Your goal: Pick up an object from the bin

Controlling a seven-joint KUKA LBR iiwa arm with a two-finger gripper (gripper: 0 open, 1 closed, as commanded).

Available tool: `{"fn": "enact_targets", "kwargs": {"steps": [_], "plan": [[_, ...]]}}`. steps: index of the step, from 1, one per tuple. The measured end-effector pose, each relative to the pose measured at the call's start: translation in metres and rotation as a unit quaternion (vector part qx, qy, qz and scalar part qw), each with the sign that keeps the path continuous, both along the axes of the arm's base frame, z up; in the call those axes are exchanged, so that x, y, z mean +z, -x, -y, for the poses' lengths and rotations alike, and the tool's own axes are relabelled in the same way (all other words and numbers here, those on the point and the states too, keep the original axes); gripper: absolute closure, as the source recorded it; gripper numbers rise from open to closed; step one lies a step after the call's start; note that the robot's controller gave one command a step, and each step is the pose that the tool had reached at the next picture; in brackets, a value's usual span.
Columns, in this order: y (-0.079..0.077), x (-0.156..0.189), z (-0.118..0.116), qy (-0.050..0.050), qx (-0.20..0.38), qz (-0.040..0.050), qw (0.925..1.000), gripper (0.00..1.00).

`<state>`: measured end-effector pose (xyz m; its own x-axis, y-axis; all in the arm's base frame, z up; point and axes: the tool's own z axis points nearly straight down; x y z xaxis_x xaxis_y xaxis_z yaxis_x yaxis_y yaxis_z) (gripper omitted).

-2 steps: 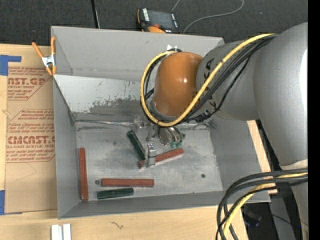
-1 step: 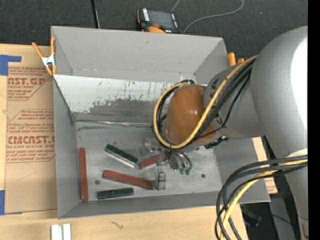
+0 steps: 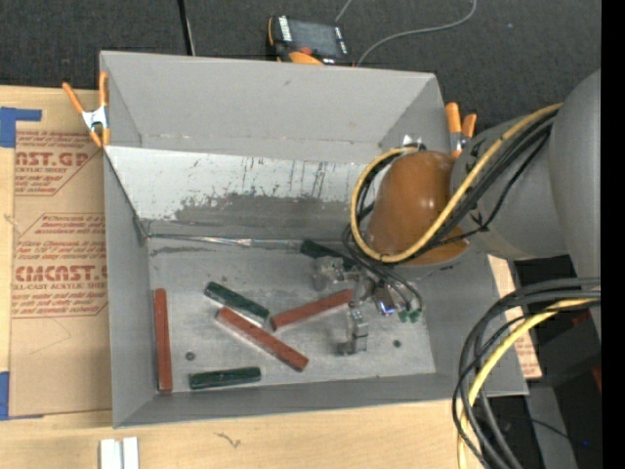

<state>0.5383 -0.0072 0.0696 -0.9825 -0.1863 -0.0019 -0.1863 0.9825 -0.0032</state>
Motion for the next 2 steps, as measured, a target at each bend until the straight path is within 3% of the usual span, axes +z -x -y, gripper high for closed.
{"fn": "enact_targets", "kwargs": {"steps": [1,2], "plan": [[0.0,0.0,-0.004,-0.002,0.002,-0.0003,1.0,1.0],[-0.013,0.178,-0.014,-0.001,0.202,0.0029,0.9793,1.0]]}}
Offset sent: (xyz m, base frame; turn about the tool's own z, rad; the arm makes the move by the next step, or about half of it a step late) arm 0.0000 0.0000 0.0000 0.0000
